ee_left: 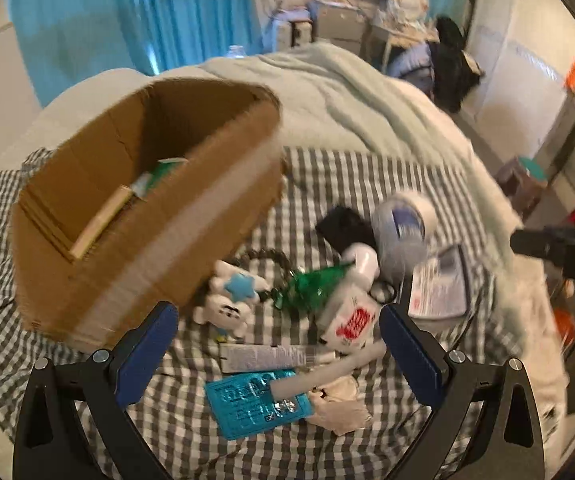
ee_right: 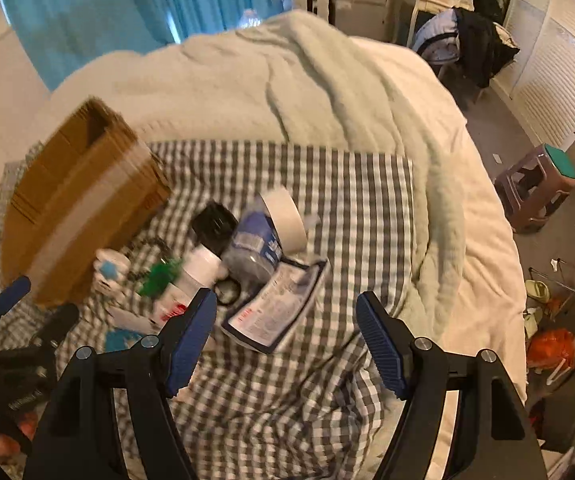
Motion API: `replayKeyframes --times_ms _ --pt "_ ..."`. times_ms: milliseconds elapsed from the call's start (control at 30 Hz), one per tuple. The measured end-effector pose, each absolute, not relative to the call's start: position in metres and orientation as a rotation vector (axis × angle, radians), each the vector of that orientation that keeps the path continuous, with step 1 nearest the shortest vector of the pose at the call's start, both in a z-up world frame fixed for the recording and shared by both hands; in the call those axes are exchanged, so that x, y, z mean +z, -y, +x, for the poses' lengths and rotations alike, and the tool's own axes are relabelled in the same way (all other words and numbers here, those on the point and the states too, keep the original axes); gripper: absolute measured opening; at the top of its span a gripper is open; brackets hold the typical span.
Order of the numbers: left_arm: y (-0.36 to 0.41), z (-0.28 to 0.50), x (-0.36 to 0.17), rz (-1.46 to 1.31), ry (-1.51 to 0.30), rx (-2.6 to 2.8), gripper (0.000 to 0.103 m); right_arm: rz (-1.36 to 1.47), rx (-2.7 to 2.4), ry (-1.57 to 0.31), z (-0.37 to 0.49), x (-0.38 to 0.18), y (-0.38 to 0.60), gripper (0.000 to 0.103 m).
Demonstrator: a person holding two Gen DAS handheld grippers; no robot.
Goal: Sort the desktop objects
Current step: 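Grasp the white packet with the left gripper while the right gripper grasps the flat pouch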
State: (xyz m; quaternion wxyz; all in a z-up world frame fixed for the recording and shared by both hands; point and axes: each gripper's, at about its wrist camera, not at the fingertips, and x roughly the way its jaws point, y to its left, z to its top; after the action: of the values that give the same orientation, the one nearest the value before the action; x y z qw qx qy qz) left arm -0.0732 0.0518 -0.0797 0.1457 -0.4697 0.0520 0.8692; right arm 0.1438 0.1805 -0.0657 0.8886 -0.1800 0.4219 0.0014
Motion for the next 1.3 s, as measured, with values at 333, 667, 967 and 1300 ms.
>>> replayKeyframes --times_ms 333,667,967,1300 --pt "-0.095 -0.076 -0.132 -1.321 -0.262 2.474 0.103 -0.255 -0.029 -1.018 0.174 -0.117 -0.158 0.072" --pt "-0.112 -0.081 -0.159 -1.370 -0.318 2.395 0.072 -0.091 -0.055 -1.139 0.200 -0.154 -0.130 0.051" --pt "-0.111 -0.072 -0.160 -1.402 -0.337 2.300 0.017 -0.103 -0.017 -1.155 0.193 -0.148 -0.141 0.009" --pt "-0.100 -0.053 -0.118 -1.359 -0.249 2.243 0.005 -0.230 -0.021 -1.055 0.162 -0.093 -0.166 0.006"
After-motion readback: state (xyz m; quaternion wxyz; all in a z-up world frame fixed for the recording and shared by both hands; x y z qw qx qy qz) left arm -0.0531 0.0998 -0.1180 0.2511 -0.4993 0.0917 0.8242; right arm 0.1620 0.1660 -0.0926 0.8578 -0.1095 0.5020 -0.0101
